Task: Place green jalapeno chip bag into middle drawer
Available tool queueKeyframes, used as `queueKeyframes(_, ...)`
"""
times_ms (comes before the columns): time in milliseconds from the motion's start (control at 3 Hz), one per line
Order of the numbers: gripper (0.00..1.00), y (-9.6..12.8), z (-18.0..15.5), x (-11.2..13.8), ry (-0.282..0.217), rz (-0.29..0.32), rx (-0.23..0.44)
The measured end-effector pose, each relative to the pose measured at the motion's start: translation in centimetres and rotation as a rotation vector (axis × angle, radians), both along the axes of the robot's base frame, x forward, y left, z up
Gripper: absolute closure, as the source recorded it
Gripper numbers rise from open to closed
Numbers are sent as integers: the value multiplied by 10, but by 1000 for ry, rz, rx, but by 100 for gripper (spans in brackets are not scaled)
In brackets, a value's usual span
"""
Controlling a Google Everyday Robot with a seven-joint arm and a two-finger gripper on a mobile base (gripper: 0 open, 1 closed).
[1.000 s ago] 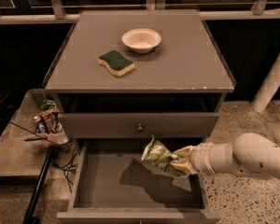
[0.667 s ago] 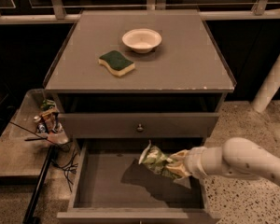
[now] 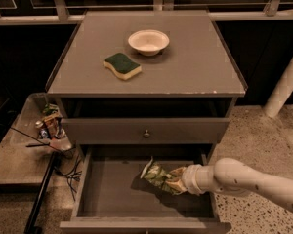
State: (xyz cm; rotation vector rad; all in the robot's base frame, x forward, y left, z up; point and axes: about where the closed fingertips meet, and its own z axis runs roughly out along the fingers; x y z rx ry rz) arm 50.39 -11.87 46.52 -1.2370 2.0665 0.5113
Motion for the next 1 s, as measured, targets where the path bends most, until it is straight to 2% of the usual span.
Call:
queueKeyframes(333,100,10,-27,9,-57,-4,8)
queueKeyframes(667,100,22,-53,10,-130,21,-6)
queueKeyframes(1000,100,27,-78,13,-145,43,-5)
